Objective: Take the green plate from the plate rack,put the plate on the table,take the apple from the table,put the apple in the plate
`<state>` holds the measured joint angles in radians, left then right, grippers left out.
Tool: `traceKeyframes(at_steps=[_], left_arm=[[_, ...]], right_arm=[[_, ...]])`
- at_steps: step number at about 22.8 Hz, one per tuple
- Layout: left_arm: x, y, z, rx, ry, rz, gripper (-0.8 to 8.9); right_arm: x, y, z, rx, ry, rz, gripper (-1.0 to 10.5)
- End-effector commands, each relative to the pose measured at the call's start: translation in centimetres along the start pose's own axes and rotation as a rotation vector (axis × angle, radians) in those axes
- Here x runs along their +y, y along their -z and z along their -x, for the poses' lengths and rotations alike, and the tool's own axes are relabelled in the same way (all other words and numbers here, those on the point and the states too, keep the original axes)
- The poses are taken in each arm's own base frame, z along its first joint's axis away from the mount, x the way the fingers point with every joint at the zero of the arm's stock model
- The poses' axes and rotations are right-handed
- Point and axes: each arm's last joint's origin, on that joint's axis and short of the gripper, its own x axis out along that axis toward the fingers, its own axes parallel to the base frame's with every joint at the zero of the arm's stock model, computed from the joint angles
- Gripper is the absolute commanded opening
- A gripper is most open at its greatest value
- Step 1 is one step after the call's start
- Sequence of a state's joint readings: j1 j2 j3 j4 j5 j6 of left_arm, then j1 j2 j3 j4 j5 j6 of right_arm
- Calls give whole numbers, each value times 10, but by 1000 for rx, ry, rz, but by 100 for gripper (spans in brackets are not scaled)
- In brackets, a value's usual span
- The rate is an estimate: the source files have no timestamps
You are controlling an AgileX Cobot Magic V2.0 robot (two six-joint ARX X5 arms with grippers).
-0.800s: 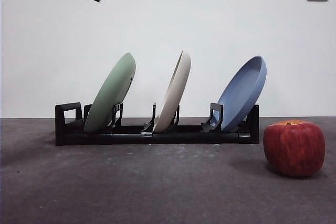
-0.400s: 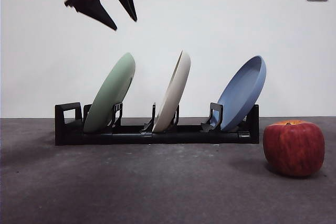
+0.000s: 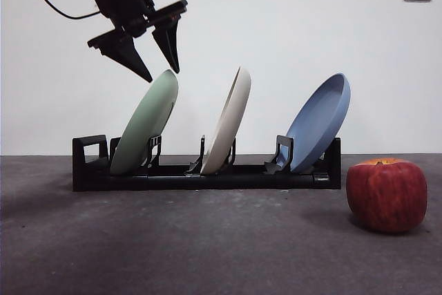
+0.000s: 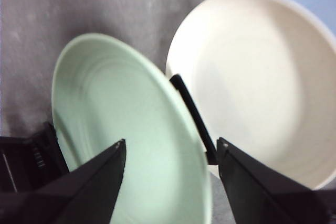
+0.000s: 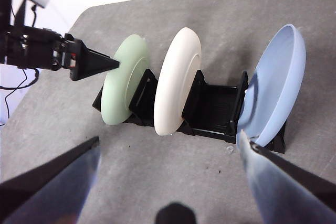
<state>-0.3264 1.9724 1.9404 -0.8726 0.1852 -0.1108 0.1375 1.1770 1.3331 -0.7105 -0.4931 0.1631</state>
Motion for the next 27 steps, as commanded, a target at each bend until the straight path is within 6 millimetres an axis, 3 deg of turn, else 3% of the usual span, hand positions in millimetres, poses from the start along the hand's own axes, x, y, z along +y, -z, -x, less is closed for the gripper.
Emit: traceKeyframes(at_steps=[1, 8, 14, 22, 24, 27], left_arm=[[1, 2, -9, 20, -3, -17, 291], [1, 2, -9, 23, -4, -16, 273], [-1, 4, -9, 46, -3, -42, -19], [-5, 2, -6, 38, 22, -56, -9], [-11, -5, 2, 10, 78, -66, -9], [-29, -23, 31, -73, 119, -102, -9]], right_arm=[[0, -1, -1, -1, 2, 12, 444], [0, -1, -1, 0, 3, 11, 442], [0, -1, -1, 0, 3, 11, 442], [0, -1, -1, 0, 3, 11, 442], [0, -1, -1, 0, 3, 11, 442], [0, -1, -1, 0, 3, 11, 442]])
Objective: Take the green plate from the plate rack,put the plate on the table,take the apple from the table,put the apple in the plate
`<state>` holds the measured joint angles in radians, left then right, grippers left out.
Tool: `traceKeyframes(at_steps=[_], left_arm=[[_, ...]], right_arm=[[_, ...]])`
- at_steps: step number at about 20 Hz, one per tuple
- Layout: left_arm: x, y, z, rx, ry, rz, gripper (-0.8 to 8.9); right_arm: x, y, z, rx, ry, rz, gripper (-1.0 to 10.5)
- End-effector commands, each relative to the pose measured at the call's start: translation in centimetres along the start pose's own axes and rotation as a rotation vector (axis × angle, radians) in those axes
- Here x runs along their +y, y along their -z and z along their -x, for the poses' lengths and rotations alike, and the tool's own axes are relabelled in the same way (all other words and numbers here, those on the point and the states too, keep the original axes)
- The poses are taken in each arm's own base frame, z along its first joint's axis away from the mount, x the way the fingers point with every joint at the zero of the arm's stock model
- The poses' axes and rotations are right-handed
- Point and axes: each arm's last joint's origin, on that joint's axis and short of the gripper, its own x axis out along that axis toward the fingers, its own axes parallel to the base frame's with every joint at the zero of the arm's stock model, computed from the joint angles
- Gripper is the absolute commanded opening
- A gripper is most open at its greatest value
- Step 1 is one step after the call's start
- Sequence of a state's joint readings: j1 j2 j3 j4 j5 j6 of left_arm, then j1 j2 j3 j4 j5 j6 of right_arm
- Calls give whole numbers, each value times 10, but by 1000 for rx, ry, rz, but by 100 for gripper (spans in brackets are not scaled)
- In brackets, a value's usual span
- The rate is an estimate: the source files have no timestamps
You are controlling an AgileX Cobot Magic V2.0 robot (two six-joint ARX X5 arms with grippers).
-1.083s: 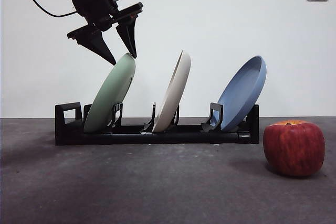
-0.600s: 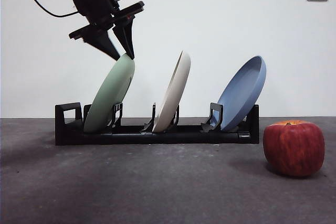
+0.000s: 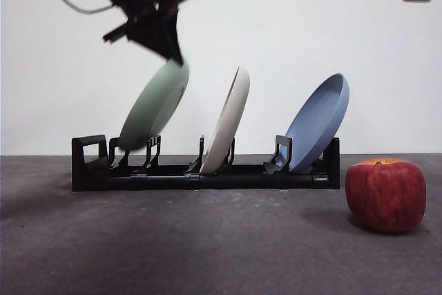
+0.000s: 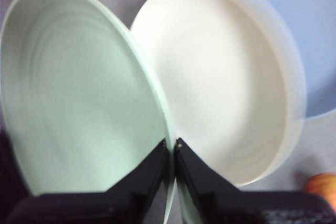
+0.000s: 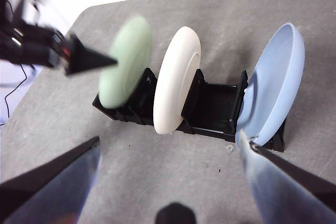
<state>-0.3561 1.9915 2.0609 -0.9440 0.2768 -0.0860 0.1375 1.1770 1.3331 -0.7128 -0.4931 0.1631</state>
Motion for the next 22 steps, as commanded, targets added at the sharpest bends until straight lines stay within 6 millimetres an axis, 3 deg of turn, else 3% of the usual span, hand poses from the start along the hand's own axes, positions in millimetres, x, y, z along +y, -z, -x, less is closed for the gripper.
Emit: traceKeyframes(at_steps=[1, 6, 8, 14, 18, 22], left_arm=[[-18, -18, 26, -92, 15, -69, -9], [-65, -34, 105, -219, 65, -188, -9], [-82, -26, 136, -206, 71, -250, -9], [-140, 5, 204, -315, 123, -402, -9], [-174, 47, 227, -285, 31, -510, -9], [-184, 103, 213, -112, -22, -574, -9]], right_arm=[[0, -1, -1, -2, 3, 12, 442], [0, -1, -1, -2, 3, 12, 442], [0, -1, -1, -3, 2, 13, 442], [0, 0, 0, 10, 4, 5, 441], [0, 1, -1, 16, 6, 2, 441], [0, 1, -1, 17, 6, 2, 441]])
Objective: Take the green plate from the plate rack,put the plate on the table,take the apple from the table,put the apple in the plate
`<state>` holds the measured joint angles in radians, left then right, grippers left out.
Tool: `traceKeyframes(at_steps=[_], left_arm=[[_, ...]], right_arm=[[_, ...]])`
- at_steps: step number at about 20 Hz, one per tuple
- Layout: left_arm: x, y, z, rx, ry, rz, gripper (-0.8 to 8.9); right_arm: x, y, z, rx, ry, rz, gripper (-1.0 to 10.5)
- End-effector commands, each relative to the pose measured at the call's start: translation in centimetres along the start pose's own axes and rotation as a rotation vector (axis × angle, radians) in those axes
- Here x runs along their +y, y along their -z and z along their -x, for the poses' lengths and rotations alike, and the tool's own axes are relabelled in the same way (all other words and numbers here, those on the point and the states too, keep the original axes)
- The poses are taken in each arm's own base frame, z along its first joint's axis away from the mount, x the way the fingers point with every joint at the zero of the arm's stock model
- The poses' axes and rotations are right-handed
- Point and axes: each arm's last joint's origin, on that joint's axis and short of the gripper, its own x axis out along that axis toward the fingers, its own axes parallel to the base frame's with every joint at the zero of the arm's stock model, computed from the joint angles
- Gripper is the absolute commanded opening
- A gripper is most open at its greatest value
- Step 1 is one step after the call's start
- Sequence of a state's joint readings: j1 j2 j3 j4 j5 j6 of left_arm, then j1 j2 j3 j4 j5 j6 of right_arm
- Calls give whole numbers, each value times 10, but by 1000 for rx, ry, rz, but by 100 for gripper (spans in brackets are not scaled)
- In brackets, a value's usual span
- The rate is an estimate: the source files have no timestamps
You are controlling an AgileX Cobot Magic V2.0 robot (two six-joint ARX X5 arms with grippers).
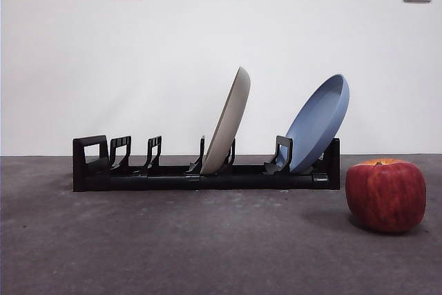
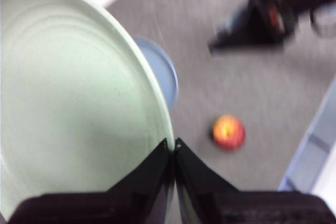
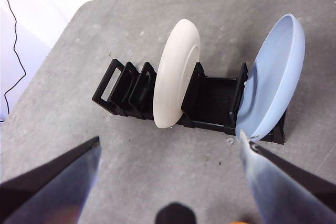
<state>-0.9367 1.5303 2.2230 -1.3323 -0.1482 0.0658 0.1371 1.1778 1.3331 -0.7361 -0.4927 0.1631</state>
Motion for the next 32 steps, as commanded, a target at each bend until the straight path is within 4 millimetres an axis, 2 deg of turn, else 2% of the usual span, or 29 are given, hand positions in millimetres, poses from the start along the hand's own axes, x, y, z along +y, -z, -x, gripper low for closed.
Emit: traceKeyframes(at_steps=[1, 3, 6, 10, 13, 19, 23, 28, 29, 31, 32], left_arm=[[-18, 28, -20, 144, -9, -13, -9], [-30, 55, -40, 267, -23, -10, -9], [-43, 94, -84, 420, -71, -13, -9], [-56, 135, -146, 370, -71, 6, -9], [-60, 159, -181, 304, -77, 50, -9], [-67, 187, -235, 421, -96, 43, -9], [-74, 202, -260, 491, -72, 34, -9], [-74, 207, -266, 514, -79, 56, 7], [-74, 207, -266, 515, -77, 61, 41], [-71, 207, -266, 522, -51, 93, 184], [-70, 207, -267, 523, -45, 109, 220]], right_arm=[[0, -1, 0, -3, 2, 13, 441], [0, -1, 0, -3, 2, 13, 441], [0, -1, 0, 4, 3, 9, 441], [0, 2, 0, 26, 7, -3, 441], [0, 2, 0, 31, 7, -5, 440], [0, 3, 0, 37, 8, -9, 440], [0, 3, 0, 38, 9, -10, 440], [0, 4, 0, 42, 9, -11, 440], [0, 4, 0, 42, 9, -11, 440], [-1, 4, 0, 43, 9, -12, 440], [-1, 4, 0, 43, 9, -12, 440]])
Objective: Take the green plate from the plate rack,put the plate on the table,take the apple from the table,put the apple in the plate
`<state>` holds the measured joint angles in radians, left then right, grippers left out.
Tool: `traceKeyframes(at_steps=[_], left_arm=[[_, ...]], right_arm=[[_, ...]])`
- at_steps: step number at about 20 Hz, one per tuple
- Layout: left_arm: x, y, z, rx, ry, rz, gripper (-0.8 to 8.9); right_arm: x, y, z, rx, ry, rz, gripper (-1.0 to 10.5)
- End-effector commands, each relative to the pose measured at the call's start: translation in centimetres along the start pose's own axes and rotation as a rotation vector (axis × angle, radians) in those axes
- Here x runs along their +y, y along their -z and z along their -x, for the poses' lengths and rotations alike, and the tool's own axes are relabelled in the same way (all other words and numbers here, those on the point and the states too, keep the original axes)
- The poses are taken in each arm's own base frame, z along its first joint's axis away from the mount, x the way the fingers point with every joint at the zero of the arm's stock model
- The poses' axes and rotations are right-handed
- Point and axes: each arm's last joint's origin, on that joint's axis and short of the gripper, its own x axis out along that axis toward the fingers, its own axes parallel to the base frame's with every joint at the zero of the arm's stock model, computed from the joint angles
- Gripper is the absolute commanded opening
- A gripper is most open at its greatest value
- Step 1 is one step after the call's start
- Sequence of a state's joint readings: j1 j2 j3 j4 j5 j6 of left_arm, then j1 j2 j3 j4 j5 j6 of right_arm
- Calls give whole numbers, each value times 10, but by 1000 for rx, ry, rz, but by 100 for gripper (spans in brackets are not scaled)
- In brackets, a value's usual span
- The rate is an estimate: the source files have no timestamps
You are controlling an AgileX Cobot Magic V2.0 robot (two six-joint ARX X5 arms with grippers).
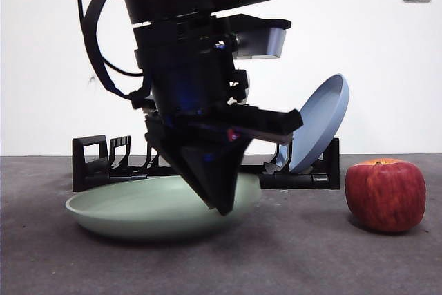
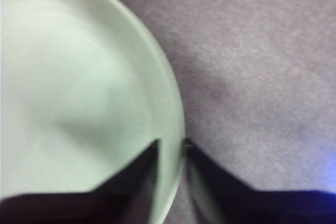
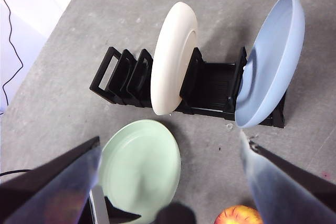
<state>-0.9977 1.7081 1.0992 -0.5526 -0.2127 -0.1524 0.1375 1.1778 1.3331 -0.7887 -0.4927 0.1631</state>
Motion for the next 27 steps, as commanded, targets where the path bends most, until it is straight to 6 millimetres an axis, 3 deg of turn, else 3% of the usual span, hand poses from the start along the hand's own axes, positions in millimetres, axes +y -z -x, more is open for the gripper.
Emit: traceKeyframes(at_steps=[1, 4, 7, 9, 12, 16, 19, 23, 27], left_arm=[[2, 2, -5, 22, 12, 35, 224], [3, 1, -1, 8, 23, 40, 225], [4, -7, 25, -61, 106, 51, 225], [6, -12, 62, -167, 192, 61, 225], [19, -8, 133, -379, 301, 75, 224], [45, 29, 224, -670, 361, 96, 224], [61, 69, 269, -812, 380, 110, 224], [76, 119, 302, -901, 402, 152, 224], [84, 148, 315, -943, 423, 183, 224]], right_arm=[[0, -1, 0, -3, 2, 13, 440], [0, -1, 0, -3, 2, 13, 440], [0, -1, 0, -3, 2, 14, 440], [0, -1, 0, 2, 3, 17, 440], [-1, 3, 0, 34, 42, 24, 437], [1, 21, 8, 173, 94, 44, 437], [13, 32, 22, 210, 148, 83, 437], [33, 49, 42, 230, 234, 139, 437], [42, 79, 47, 250, 286, 152, 437]])
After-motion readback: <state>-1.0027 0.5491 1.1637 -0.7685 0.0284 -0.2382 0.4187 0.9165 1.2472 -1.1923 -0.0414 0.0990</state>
